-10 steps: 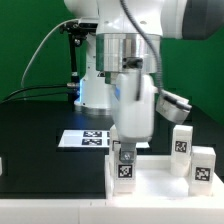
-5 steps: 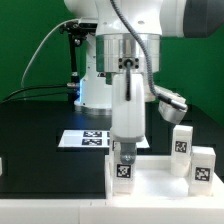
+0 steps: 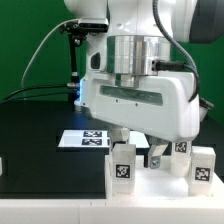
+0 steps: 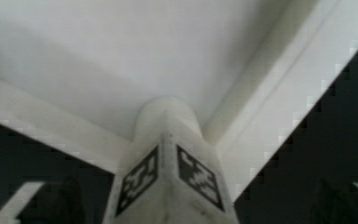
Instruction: Assemble square table
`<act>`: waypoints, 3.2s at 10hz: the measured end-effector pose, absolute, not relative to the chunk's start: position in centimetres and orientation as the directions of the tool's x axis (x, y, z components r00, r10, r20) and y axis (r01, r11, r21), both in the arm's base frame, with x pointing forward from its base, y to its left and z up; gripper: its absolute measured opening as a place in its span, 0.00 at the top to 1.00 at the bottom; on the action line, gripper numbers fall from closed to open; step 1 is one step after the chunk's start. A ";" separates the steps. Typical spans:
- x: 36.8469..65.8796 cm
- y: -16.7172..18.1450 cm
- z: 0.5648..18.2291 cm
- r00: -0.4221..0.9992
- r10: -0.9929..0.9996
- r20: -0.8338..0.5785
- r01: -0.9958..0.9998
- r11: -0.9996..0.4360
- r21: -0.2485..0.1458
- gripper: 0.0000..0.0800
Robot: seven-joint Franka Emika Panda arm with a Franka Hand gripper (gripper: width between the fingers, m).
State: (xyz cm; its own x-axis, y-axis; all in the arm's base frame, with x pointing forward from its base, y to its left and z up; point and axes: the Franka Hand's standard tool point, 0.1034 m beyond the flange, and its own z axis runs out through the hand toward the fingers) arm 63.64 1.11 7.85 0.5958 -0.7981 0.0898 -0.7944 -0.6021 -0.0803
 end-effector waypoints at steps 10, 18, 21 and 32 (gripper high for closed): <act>64.4 0.0 8.0 0.835 -0.531 0.144 -0.537 -0.844 -0.003 0.64; 63.1 -0.7 7.7 -0.137 -0.990 -0.032 -0.979 0.141 -0.146 0.64; 63.2 -0.1 7.8 -0.265 -0.963 -0.053 -0.953 0.270 -0.136 0.64; 63.7 0.2 8.1 0.741 -0.663 0.111 -0.657 -0.749 -0.084 0.19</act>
Offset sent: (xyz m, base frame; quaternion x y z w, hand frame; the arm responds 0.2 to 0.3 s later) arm 0.0161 0.0106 -0.0047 0.0297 -0.0297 -0.3150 0.9482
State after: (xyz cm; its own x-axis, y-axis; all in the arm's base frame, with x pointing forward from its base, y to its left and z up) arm 63.69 0.22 8.08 0.7408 -0.6625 0.1107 -0.6572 -0.7490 -0.0843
